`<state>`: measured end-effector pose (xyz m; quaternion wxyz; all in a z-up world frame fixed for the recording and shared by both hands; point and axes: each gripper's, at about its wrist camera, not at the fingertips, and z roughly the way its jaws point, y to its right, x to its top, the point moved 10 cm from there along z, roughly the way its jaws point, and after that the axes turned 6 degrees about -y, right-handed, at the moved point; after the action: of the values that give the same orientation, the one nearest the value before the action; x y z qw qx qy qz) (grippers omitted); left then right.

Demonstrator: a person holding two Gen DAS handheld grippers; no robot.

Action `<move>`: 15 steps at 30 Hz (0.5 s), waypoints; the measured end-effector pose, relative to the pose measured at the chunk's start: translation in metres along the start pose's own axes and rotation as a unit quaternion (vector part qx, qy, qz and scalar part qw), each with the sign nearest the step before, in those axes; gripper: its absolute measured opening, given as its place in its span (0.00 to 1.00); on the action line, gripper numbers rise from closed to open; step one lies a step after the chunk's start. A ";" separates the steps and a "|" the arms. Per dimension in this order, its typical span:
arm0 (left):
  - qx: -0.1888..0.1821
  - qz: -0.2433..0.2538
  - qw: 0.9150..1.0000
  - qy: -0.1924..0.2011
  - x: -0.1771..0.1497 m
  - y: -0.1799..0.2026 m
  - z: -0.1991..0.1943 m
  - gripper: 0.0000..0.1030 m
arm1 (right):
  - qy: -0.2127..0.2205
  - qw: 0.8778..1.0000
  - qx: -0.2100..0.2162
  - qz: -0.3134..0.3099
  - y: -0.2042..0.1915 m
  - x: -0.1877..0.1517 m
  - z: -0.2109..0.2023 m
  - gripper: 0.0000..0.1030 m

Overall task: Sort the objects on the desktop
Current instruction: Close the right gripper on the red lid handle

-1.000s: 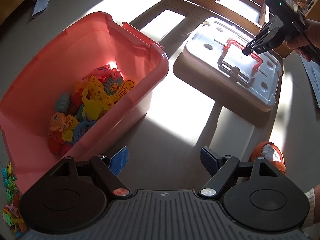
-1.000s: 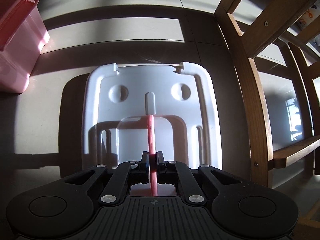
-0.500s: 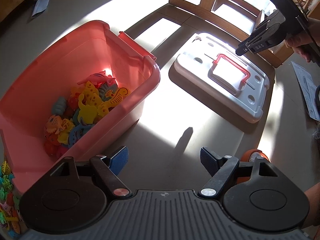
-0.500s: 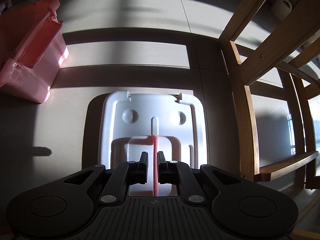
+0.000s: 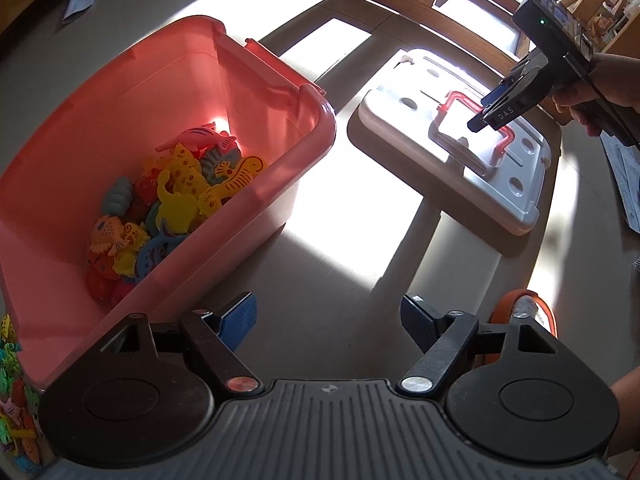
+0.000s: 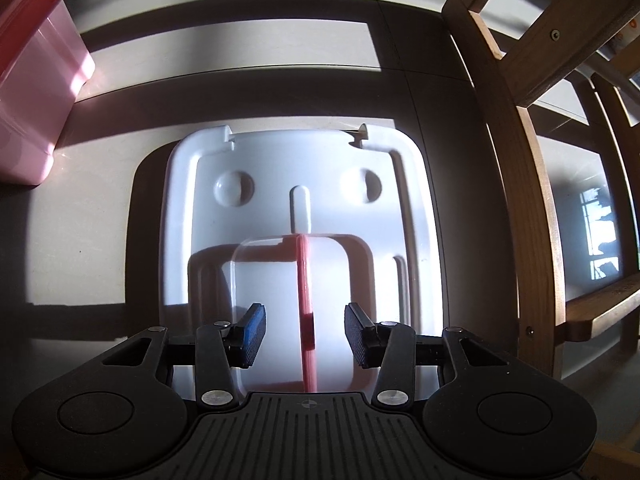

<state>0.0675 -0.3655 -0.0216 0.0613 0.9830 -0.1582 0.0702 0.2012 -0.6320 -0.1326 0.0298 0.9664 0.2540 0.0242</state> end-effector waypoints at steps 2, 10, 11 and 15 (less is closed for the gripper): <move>-0.001 -0.003 1.000 -0.002 -0.001 -0.001 0.002 0.79 | -0.004 1.000 0.004 0.002 -0.001 -0.001 0.008 0.38; -0.006 -0.014 1.000 -0.008 -0.001 -0.005 0.009 0.79 | 0.011 0.999 0.028 0.015 -0.004 0.000 0.016 0.29; -0.007 -0.014 1.000 -0.008 -0.001 -0.004 0.009 0.79 | 0.010 0.999 0.031 0.017 -0.004 -0.001 0.016 0.29; -0.008 -0.014 1.000 -0.006 -0.001 -0.003 0.008 0.79 | 0.006 0.999 0.040 0.025 -0.006 -0.003 0.015 0.23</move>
<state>0.0688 -0.3633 -0.0300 0.0692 0.9850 -0.1456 0.0620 0.1961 -0.6289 -0.1482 -0.0113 0.9728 0.2303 0.0209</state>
